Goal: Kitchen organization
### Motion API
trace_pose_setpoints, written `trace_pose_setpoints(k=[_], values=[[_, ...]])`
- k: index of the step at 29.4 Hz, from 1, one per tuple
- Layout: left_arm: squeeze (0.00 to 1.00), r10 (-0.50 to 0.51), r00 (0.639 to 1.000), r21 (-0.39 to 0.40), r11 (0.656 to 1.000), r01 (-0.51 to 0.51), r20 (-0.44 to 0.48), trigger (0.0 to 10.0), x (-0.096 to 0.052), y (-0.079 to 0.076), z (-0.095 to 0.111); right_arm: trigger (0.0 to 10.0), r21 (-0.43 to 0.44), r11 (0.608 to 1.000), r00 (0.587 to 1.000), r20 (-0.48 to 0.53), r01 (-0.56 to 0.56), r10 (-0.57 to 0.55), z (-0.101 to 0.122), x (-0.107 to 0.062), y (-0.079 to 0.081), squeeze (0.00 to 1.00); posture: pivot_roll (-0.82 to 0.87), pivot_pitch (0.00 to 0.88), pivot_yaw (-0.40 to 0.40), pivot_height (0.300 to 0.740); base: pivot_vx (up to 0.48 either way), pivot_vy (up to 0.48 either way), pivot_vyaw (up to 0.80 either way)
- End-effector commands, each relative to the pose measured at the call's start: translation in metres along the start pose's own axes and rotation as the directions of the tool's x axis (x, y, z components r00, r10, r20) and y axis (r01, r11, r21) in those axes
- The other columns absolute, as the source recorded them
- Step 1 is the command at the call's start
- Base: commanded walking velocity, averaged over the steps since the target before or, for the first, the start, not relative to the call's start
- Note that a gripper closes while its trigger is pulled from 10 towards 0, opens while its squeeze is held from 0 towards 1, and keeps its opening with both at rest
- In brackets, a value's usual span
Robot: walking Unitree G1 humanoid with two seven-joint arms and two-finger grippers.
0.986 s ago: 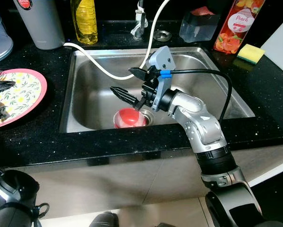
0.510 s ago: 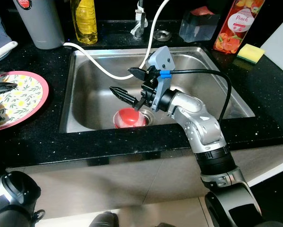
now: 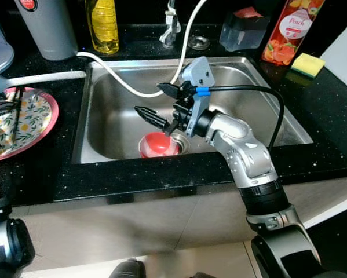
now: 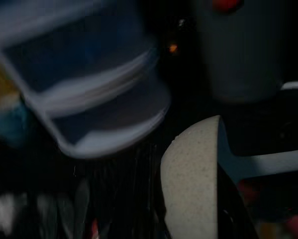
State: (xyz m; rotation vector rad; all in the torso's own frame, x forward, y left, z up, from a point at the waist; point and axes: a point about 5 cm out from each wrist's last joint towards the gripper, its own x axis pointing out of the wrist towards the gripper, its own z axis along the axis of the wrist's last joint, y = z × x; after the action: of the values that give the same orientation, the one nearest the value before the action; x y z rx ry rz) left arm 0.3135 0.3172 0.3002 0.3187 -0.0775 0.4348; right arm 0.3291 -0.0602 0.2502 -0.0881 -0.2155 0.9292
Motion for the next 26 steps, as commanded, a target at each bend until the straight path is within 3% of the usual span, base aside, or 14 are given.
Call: trace_pose_setpoints(k=[1, 2, 4, 6, 9, 10, 11, 13, 15, 16, 18, 22, 25, 26], values=[[0.0, 0.006, 0.997, 0.099, 0.995, -0.014, 0.074, 10.0, -0.001, 0.006, 0.011, 10.0, 0.005, 1.0, 1.0, 0.006, -0.005, 0.005, 0.001, -0.001, 0.002, 0.0, 0.15, 0.042, 0.011, 0.74, 0.0, 0.0, 0.0], [0.0, -0.002, 0.986, 0.123, 0.992, -0.018, 0.165, 10.0, -0.001, 0.004, 0.025, 10.0, 0.005, 1.0, 1.0, 0.007, -0.005, 0.005, 0.001, -0.001, 0.002, 0.0, 0.15, 0.042, 0.011, 0.74, 0.0, 0.0, 0.0], [0.0, -0.002, 0.986, 0.123, 0.992, -0.018, 0.165, 10.0, -0.001, 0.004, 0.025, 10.0, 0.005, 1.0, 1.0, 0.007, -0.005, 0.005, 0.001, -0.001, 0.002, 0.0, 0.15, 0.042, 0.011, 0.74, 0.0, 0.0, 0.0], [0.0, -0.048, 0.941, 0.025, 0.999, 0.042, 0.335, 10.0, -0.007, -0.004, 0.052, 10.0, 0.005, 1.0, 1.0, 0.006, -0.005, 0.005, 0.001, -0.001, 0.002, 0.0, 0.14, 0.042, 0.008, 0.74, 0.0, 0.0, 0.0], [0.0, -0.117, 0.918, -0.14, 0.973, 0.182, 0.379, 10.0, -0.009, -0.022, 0.063, 10.0, 0.005, 1.0, 1.0, 0.005, -0.007, 0.007, 0.001, 0.0, 0.002, 0.0, 0.14, 0.038, 0.004, 0.74, 0.0, 0.0, 0.0], [0.0, -0.117, 0.918, -0.14, 0.973, 0.182, 0.379, 10.0, -0.009, -0.022, 0.063, 10.0, 0.005, 1.0, 1.0, 0.005, -0.007, 0.007, 0.001, 0.0, 0.002, 0.0, 0.14, 0.038, 0.004, 0.74, 0.0, 0.0, 0.0], [0.0, -0.231, 0.928, -0.22, 0.928, 0.3, 0.292, 10.0, -0.005, -0.054, 0.049, 10.0, 0.004, 1.0, 1.0, 0.006, -0.009, 0.009, 0.001, 0.001, 0.003, 0.0, 0.14, 0.036, 0.003, 0.74, 0.0, 0.0, 0.0], [0.0, -0.261, 0.926, -0.234, 0.916, 0.327, 0.272, 10.0, -0.004, -0.062, 0.045, 10.0, 0.004, 1.0, 1.0, 0.006, -0.01, 0.01, 0.001, 0.001, 0.003, 0.0, 0.14, 0.036, 0.003, 0.74, 0.0, 0.0, 0.0], [0.0, -0.368, 0.919, -0.265, 0.88, 0.394, 0.143, 10.0, -0.006, -0.1, 0.02, 10.0, 0.003, 1.0, 1.0, 0.008, -0.011, 0.011, 0.002, 0.002, 0.003, 0.0, 0.13, 0.033, 0.004, 0.74, 0.0, 0.0, 0.0], [0.0, -0.368, 0.919, -0.265, 0.88, 0.394, 0.143, 10.0, -0.006, -0.1, 0.02, 10.0, 0.003, 1.0, 1.0, 0.008, -0.011, 0.011, 0.002, 0.002, 0.003, 0.0, 0.13, 0.033, 0.004, 0.74, 0.0, 0.0, 0.0], [0.0, -0.457, 0.889, -0.259, 0.854, 0.451, 0.04, 10.0, -0.012, -0.136, -0.005, 10.0, 0.002, 1.0, 1.0, 0.009, -0.01, 0.01, 0.003, 0.002, 0.004, 0.0, 0.12, 0.034, 0.007, 0.74, 0.0, 0.0, 0.0], [0.0, -0.449, 0.888, -0.158, 0.888, 0.431, -0.098, 10.0, -0.016, -0.161, -0.042, 10.0, 0.003, 1.0, 1.0, 0.011, 0.005, -0.005, 0.003, 0.0, 0.004, 0.0, 0.11, 0.039, 0.013, 0.74, 0.0, 0.0, 0.0], [0.0, -0.442, 0.887, -0.148, 0.894, 0.423, -0.133, 10.0, -0.018, -0.165, -0.051, 10.0, 0.007, 1.0, 1.0, 0.015, 0.024, -0.024, 0.003, -0.001, 0.003, 0.0, 0.11, 0.046, 0.02, 0.74, 0.0, 0.0, 0.0], [1.0, -0.445, 0.885, -0.149, 0.892, 0.426, -0.133, 10.0, -0.019, -0.166, -0.053, 10.0, 0.009, 0.999, 0.999, 0.019, 0.035, -0.035, 0.004, -0.001, 0.002, 0.0, 0.11, 0.046, 0.02, 0.74, 0.0, 0.0, 0.0]])
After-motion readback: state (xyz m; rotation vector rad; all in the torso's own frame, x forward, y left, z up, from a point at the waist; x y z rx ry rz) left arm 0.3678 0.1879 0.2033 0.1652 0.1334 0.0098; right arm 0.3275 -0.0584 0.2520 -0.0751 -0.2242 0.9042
